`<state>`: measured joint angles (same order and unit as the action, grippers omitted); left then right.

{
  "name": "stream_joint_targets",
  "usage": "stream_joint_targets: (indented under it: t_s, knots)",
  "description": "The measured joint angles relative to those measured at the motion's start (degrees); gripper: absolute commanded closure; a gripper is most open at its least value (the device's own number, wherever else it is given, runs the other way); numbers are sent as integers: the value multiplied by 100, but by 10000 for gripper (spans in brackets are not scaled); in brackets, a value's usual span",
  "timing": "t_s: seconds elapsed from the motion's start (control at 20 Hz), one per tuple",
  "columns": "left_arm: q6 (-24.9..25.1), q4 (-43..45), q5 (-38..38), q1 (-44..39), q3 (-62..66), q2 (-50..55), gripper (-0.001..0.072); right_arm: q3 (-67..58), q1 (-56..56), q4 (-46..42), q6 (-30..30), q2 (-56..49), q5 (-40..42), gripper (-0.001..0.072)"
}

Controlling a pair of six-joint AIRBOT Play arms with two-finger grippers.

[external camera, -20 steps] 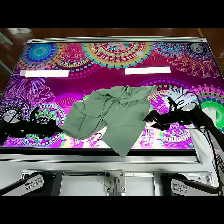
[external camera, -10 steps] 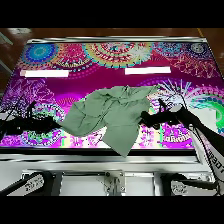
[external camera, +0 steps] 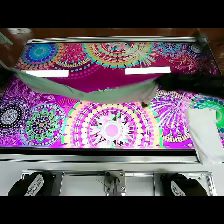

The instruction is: Fold the shirts.

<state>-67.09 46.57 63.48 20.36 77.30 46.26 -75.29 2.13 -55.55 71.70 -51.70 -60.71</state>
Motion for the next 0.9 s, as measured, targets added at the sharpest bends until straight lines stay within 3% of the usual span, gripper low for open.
stream_joint_targets:
  t_s: [0.25, 0.4, 0.65, 0.9]
  knots:
    - [-61, 72, -710, 0, 1976, -988, 662, -1725, 0, -1211, 544, 1410, 570, 660]
    - [-520, 632, -826, 0, 2518, -1462, 661, -2321, 2, -1600, 883, 1862, 411, 661]
    - [-1329, 1827, 125, 0, 2774, -1945, 661, -2634, 2, -1930, 1283, 2262, -319, 660]
    - [-1355, 2376, 1283, 0, 2490, -2000, 662, -2695, 2, -2450, 2022, 2251, -1252, 660]
